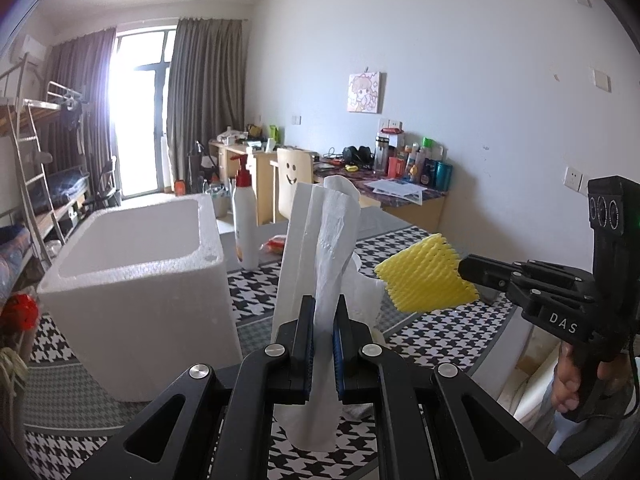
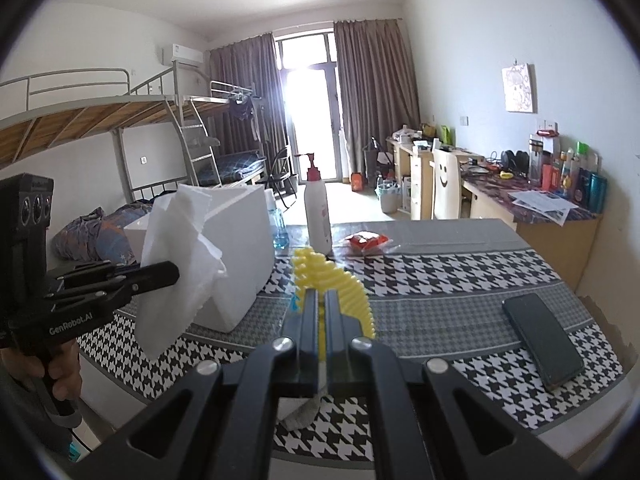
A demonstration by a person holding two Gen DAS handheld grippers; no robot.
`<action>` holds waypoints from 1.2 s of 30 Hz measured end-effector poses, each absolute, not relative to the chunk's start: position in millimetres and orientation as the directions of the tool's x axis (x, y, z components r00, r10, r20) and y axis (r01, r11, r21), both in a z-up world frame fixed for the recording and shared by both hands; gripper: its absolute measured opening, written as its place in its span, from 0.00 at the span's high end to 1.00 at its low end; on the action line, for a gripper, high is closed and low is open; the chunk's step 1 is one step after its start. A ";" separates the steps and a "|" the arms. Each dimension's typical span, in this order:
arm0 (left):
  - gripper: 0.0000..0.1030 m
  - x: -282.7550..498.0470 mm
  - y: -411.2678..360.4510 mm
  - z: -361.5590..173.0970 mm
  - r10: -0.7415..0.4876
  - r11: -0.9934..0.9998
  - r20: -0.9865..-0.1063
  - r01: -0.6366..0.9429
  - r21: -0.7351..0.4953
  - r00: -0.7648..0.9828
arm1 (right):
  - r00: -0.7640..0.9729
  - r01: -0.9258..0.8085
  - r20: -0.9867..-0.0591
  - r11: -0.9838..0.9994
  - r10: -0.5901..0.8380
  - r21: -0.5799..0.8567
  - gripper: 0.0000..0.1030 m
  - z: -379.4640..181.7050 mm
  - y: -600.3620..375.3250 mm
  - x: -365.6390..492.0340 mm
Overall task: Organize soft objects
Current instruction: 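Lift the paper towel with the left tool while the right tool lifts the foam sleeve, then carry the paper towel over the white foam box and open the left tool while the right holds the sleeve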
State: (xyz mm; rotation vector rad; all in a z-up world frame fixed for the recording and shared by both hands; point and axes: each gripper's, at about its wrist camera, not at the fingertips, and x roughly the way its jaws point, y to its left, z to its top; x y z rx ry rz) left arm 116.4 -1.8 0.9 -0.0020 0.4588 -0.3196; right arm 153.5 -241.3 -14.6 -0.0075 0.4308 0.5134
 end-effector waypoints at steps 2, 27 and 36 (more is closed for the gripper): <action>0.92 117.8 -2.8 5.9 -0.297 0.953 -0.430 0.296 -0.070 0.853 | 0.784 -0.479 -0.398 0.872 0.476 0.098 0.96 -11.5 -239.5 155.2; 0.92 132.3 5.2 47.0 -0.236 0.970 -0.344 0.242 -0.027 0.909 | 0.796 -0.522 -0.315 0.850 0.516 0.074 0.96 25.1 -228.1 166.9; 0.92 138.5 13.4 58.3 -0.202 0.979 -0.309 0.205 -0.025 0.929 | 0.796 -0.536 -0.290 0.841 0.531 0.070 0.96 35.3 -222.0 172.8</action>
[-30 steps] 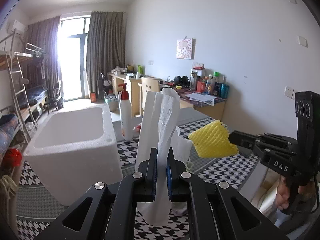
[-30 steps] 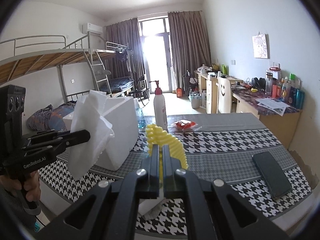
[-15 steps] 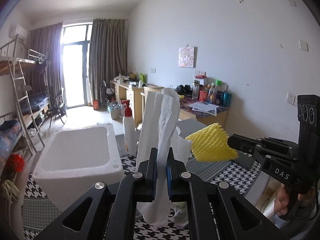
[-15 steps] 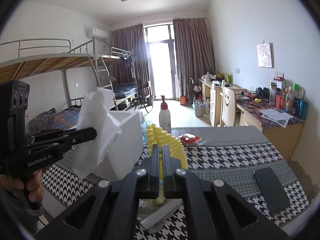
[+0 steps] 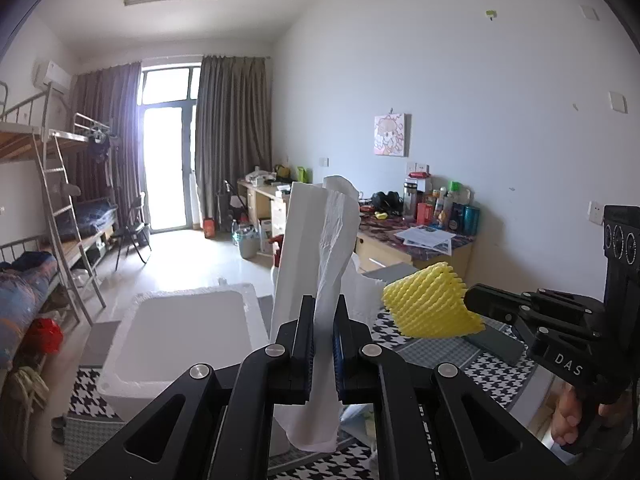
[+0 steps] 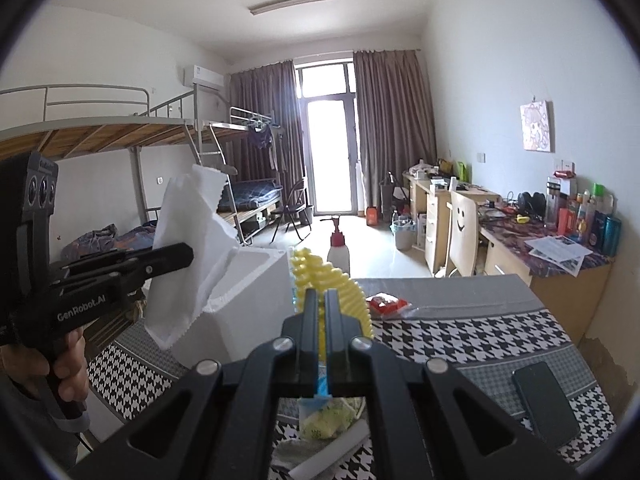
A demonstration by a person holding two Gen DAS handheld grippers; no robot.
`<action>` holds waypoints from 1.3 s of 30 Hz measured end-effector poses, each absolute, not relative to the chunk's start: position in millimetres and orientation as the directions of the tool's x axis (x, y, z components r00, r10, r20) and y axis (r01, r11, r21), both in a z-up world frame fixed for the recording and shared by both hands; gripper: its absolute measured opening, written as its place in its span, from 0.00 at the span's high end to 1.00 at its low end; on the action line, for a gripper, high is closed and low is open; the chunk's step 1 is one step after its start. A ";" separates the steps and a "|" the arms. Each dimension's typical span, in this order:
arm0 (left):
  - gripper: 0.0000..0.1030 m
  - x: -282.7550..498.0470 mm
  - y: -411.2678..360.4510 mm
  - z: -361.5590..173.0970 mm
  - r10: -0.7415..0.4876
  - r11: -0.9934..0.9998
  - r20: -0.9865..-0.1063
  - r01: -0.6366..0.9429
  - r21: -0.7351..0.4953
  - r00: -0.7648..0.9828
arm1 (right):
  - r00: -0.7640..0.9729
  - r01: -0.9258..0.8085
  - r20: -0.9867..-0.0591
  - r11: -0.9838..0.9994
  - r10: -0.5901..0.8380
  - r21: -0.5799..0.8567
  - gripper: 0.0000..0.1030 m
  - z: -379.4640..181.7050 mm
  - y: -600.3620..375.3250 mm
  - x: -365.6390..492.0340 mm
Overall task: Organize soft objects
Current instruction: 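Carry the paper towel over the white foam box and open the left tool while the right holds the sleeve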
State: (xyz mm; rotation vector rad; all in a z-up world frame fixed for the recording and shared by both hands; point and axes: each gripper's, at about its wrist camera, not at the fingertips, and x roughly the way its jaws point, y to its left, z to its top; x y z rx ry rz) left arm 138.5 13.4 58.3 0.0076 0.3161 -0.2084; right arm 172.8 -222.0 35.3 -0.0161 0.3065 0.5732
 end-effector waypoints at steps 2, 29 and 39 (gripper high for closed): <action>0.92 140.0 14.3 60.4 -0.197 0.980 -0.304 0.199 -0.024 0.932 | 0.795 -0.541 -0.287 0.839 0.535 0.066 0.96 37.4 -220.1 174.0; 0.92 170.6 58.7 63.3 0.062 0.998 -0.313 -0.064 0.005 0.948 | 0.740 -0.628 -0.259 0.776 0.621 0.065 0.96 52.6 -183.7 198.3; 0.92 187.5 67.1 54.4 0.097 0.995 -0.356 -0.099 0.011 0.929 | 0.726 -0.647 -0.251 0.760 0.640 0.064 0.96 56.1 -172.3 199.6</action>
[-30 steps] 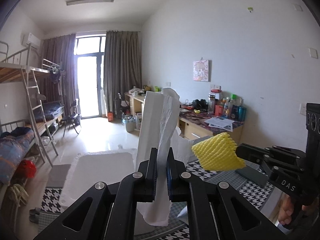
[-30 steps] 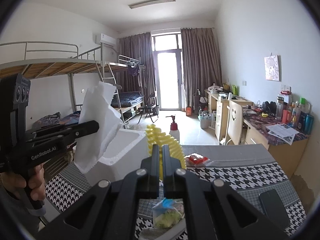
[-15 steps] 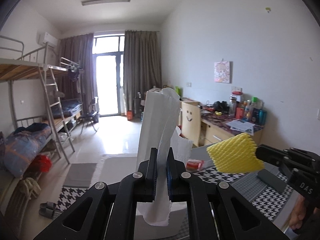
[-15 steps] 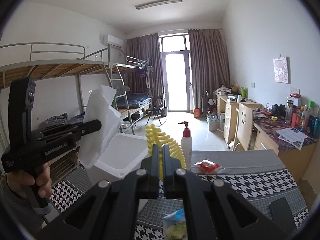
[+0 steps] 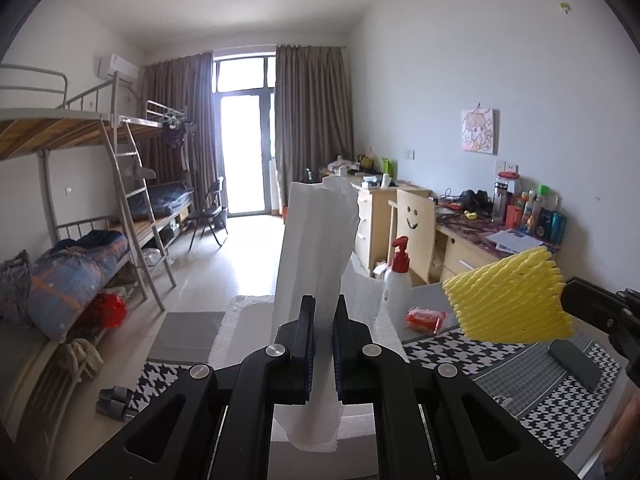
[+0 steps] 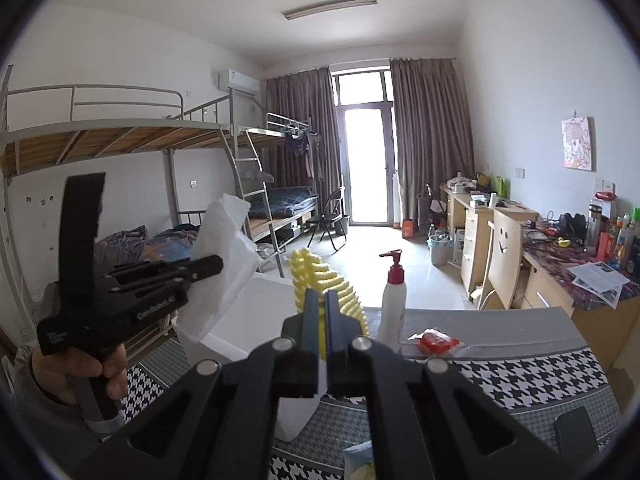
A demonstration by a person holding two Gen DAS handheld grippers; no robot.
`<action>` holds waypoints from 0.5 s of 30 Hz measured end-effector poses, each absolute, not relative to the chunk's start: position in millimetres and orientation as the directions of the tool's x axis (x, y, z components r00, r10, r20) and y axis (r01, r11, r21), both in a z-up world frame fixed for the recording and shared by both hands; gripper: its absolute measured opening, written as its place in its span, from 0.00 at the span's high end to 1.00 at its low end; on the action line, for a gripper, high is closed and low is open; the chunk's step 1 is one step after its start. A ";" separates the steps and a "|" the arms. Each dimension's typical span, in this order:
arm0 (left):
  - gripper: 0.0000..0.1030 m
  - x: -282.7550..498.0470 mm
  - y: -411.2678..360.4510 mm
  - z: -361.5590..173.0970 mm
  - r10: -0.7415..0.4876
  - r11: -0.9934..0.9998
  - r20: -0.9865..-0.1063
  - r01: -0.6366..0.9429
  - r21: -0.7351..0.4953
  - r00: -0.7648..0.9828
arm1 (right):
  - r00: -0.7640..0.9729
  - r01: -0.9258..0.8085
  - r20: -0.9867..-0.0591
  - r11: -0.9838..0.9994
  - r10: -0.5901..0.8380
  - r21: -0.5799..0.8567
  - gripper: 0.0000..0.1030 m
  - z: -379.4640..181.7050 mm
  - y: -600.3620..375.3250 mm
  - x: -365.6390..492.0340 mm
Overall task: Organize soft objects
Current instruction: 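Carry the paper towel over the white foam box and open the left tool while the right holds the sleeve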
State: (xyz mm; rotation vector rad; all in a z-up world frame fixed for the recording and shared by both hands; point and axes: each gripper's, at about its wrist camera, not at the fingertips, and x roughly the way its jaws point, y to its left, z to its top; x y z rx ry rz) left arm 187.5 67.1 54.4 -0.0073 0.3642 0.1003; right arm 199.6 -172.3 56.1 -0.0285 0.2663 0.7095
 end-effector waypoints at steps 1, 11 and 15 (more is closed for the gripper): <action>0.92 188.5 67.9 54.0 0.096 0.995 -0.359 -0.100 0.008 0.928 | 0.725 -0.648 -0.252 0.759 0.641 0.064 0.96 56.4 -171.6 199.9; 0.92 202.5 78.5 45.6 0.111 0.993 -0.401 -0.122 -0.002 0.909 | 0.715 -0.661 -0.253 0.748 0.652 0.060 0.96 61.0 -159.9 203.9; 0.92 208.9 84.9 42.5 0.100 0.993 -0.429 -0.118 -0.017 0.898 | 0.712 -0.663 -0.260 0.746 0.653 0.057 0.96 59.7 -157.0 206.3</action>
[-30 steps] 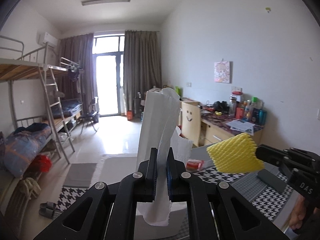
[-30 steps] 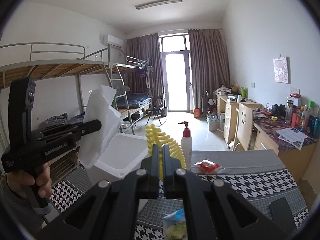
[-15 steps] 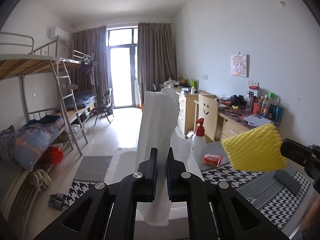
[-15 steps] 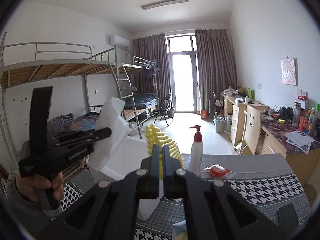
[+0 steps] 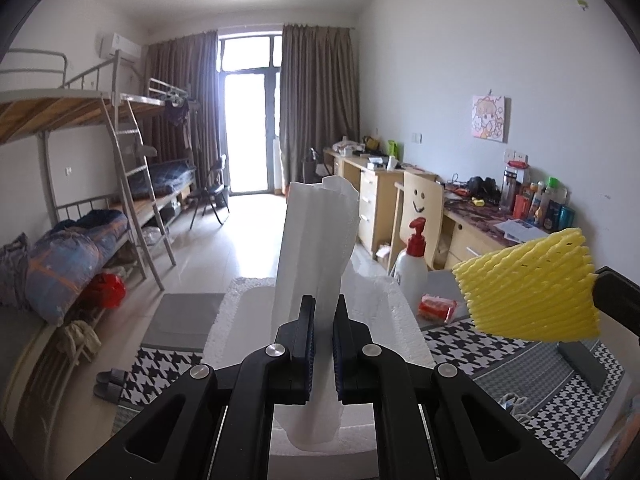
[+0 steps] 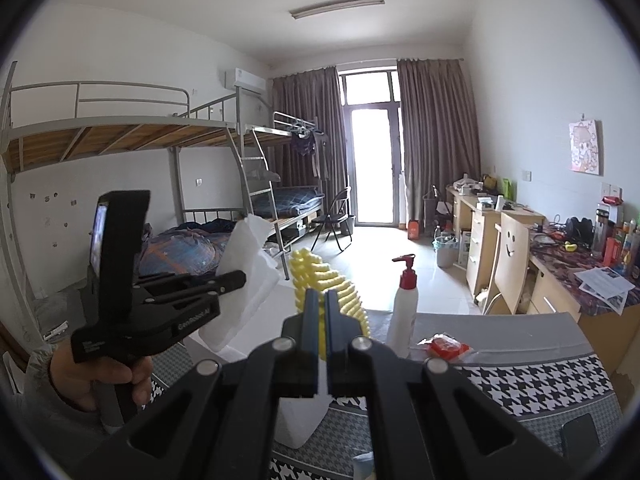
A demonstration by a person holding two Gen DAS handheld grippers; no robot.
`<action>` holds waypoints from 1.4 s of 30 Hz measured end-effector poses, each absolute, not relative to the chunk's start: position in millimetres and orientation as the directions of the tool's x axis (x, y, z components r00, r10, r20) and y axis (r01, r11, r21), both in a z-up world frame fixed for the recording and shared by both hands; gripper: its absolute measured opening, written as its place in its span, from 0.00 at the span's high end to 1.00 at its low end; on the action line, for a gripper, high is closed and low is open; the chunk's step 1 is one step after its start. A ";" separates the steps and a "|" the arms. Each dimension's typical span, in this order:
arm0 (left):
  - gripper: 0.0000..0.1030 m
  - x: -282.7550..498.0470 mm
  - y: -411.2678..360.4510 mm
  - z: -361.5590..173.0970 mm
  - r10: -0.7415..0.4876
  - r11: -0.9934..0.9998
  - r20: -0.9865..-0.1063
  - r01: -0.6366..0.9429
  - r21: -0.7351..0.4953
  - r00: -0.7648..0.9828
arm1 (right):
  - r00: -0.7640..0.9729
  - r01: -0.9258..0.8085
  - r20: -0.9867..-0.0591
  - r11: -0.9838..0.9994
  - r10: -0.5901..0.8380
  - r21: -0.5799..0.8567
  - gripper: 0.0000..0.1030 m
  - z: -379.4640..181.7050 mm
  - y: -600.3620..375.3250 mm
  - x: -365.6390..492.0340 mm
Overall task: Organize soft objects
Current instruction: 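Carry the paper towel over the white foam box and open the left tool while the right holds the sleeve, then lower the yellow foam sleeve into the white foam box and open the right tool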
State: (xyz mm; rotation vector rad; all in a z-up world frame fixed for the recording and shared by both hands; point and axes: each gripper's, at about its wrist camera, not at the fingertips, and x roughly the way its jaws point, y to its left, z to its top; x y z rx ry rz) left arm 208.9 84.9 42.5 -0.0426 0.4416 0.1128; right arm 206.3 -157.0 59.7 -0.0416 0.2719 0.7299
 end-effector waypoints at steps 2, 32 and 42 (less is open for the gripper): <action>0.92 211.7 86.3 40.9 0.094 0.993 -0.440 -0.114 -0.017 0.893 | 0.711 -0.664 -0.261 0.746 0.653 0.057 0.96 59.2 -156.5 206.4; 0.01 212.1 100.6 35.4 0.161 0.984 -0.449 -0.179 0.001 0.879 | 0.703 -0.668 -0.281 0.742 0.653 0.055 0.96 59.4 -142.1 220.0; 0.01 197.8 104.0 40.0 0.172 0.981 -0.424 -0.195 -0.011 0.889 | 0.693 -0.682 -0.278 0.730 0.665 0.047 0.96 63.8 -136.1 217.1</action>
